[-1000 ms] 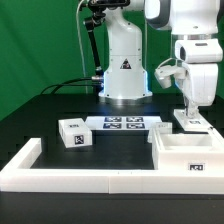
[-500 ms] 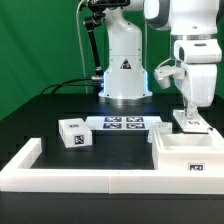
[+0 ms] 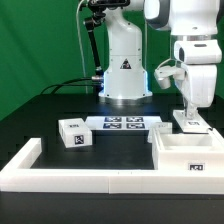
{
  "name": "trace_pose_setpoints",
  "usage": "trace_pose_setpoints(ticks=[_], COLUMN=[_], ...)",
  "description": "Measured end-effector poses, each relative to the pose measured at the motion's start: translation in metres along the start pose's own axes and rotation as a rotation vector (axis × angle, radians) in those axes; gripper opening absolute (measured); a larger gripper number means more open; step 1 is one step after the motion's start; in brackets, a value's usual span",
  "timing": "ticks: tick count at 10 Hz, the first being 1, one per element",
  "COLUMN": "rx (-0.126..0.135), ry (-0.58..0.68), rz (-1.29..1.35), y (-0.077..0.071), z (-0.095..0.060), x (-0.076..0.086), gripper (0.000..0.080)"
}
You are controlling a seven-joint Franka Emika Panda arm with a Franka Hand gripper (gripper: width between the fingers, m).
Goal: Assemble cabinet
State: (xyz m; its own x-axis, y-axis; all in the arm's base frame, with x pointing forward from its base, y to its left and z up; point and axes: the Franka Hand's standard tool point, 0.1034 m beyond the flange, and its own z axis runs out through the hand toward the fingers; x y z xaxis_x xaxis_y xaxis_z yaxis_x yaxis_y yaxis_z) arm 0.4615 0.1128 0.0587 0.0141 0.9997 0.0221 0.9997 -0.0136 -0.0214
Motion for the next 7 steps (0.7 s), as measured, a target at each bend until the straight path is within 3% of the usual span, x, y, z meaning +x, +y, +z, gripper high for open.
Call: trace_pose_setpoints(ticks=[2,5,7], rx=[-0.01,-0.005,-0.019], ry=[0.003,0.006,0.018], rz=[0.005,0.005,0.013], y=[0.011,0.012,0.02], z=[-0.003,0.0,0.003], x=[0.001,0.002,0.002], gripper=[0.0071,0.0071,0.0071])
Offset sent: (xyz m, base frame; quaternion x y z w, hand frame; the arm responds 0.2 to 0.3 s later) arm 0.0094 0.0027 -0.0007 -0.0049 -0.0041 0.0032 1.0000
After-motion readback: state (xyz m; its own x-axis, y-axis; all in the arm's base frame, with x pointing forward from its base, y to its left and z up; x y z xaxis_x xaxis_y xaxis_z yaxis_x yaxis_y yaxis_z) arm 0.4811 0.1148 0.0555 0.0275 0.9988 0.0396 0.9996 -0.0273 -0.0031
